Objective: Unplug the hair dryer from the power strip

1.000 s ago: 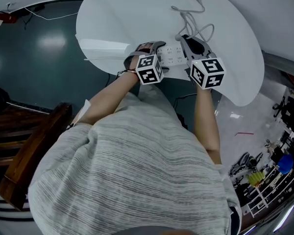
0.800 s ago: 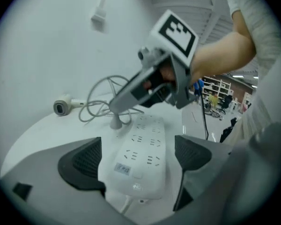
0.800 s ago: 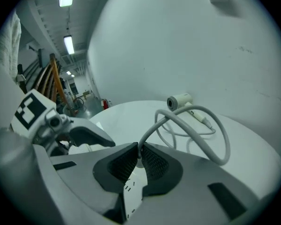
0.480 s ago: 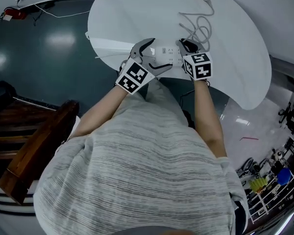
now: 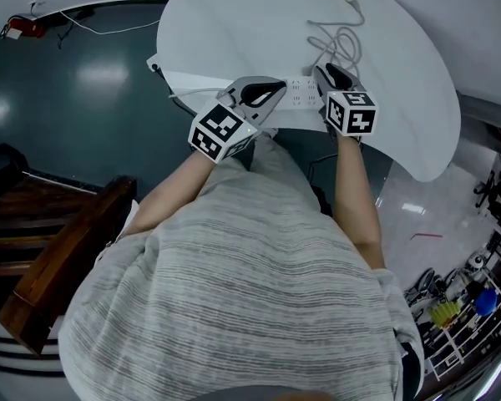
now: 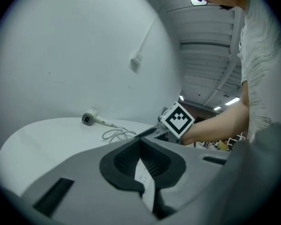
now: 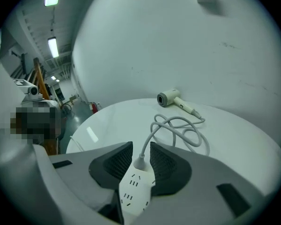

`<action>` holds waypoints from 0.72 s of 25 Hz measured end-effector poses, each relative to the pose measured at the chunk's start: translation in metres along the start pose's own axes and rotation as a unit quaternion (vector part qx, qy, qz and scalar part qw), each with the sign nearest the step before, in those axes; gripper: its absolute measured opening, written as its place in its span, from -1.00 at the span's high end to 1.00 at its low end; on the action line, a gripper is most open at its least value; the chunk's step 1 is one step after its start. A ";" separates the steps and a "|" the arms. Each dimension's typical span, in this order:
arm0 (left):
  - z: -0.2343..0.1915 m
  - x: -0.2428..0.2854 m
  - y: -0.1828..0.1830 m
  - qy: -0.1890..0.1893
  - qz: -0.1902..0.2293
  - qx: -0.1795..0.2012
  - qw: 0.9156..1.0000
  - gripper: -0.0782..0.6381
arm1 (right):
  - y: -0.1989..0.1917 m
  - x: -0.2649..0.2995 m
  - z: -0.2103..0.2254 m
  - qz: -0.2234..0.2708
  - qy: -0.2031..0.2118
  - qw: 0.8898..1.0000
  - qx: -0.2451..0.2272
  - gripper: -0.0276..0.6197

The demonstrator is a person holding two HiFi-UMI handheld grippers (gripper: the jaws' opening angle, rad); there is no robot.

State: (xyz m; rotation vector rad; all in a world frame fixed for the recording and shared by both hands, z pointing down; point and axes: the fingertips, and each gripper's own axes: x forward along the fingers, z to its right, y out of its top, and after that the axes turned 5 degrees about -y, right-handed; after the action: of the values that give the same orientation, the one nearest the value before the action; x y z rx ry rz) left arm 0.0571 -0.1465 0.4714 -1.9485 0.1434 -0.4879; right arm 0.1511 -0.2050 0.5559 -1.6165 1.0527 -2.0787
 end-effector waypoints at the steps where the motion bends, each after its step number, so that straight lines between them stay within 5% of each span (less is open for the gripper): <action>1: 0.001 -0.003 0.000 0.000 0.001 -0.001 1.000 0.76 | 0.001 -0.005 -0.002 0.007 -0.003 1.000 0.006 0.58; 18: 0.057 -0.057 0.006 -0.059 -0.005 0.012 0.998 0.77 | 0.009 -0.132 -0.093 0.151 -0.011 0.987 0.062 0.62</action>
State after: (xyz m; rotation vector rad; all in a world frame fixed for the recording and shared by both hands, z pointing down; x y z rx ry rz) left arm 0.0289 -0.0830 0.4312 -1.9490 0.0510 -0.3777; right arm 0.1051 -0.0940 0.4482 -1.3245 1.0638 -1.8819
